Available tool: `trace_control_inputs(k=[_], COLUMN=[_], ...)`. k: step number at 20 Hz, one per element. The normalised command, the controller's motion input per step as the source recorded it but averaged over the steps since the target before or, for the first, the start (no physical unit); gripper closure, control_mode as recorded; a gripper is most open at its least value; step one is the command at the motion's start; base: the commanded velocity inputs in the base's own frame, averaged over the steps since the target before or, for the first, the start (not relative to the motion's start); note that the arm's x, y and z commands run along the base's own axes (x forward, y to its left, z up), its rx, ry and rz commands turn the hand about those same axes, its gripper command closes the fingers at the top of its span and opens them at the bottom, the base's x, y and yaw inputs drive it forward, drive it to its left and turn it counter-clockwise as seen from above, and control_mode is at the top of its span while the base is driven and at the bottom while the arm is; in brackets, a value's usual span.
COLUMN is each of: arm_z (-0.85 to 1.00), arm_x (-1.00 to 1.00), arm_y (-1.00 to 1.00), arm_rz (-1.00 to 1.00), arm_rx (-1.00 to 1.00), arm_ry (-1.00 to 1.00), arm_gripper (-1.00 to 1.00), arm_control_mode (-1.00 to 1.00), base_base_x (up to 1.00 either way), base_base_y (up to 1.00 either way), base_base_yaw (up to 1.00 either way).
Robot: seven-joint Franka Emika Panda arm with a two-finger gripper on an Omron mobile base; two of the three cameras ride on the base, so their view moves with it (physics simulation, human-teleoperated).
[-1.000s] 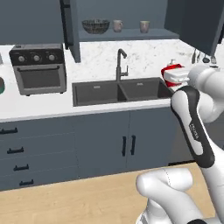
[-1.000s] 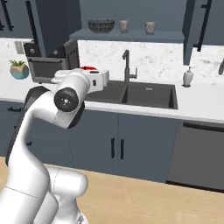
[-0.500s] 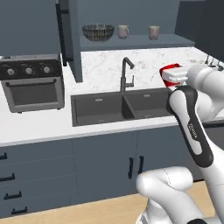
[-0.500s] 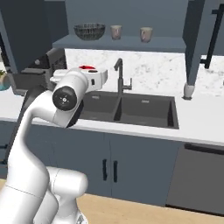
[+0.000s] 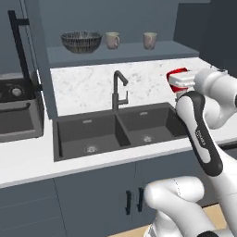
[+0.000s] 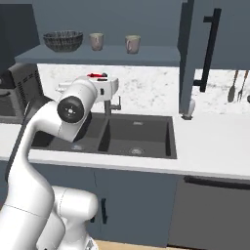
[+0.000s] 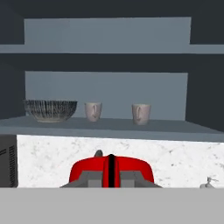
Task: Gather all objects into one cabinet and sort the glasses and bowls to opposite sides.
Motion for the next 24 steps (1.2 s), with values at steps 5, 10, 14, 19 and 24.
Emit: trace_control_inputs(k=[5, 10, 14, 19, 24], arm_z=[0.0, 0.0, 0.0, 0.0, 0.0], arm_x=[0.0, 0.0, 0.0, 0.0, 0.0], arm_y=[0.0, 0.0, 0.0, 0.0, 0.0], arm_rz=[0.0, 0.0, 0.0, 0.0, 0.0], arm_rx=[0.0, 0.0, 0.0, 0.0, 0.0], arm_ry=[0.0, 0.0, 0.0, 0.0, 0.0], arm_gripper=[1.0, 1.0, 1.0, 1.0, 1.0], arm_control_mode=[1.0, 1.0, 1.0, 1.0, 1.0], base_base_x=[0.32, 0.53, 0.59, 0.43, 0.46], base_base_y=[-0.31, 0.0, 0.0, -0.02, -0.11], base_base_yaw=[-0.2, -0.01, 0.0, 0.0, 0.0])
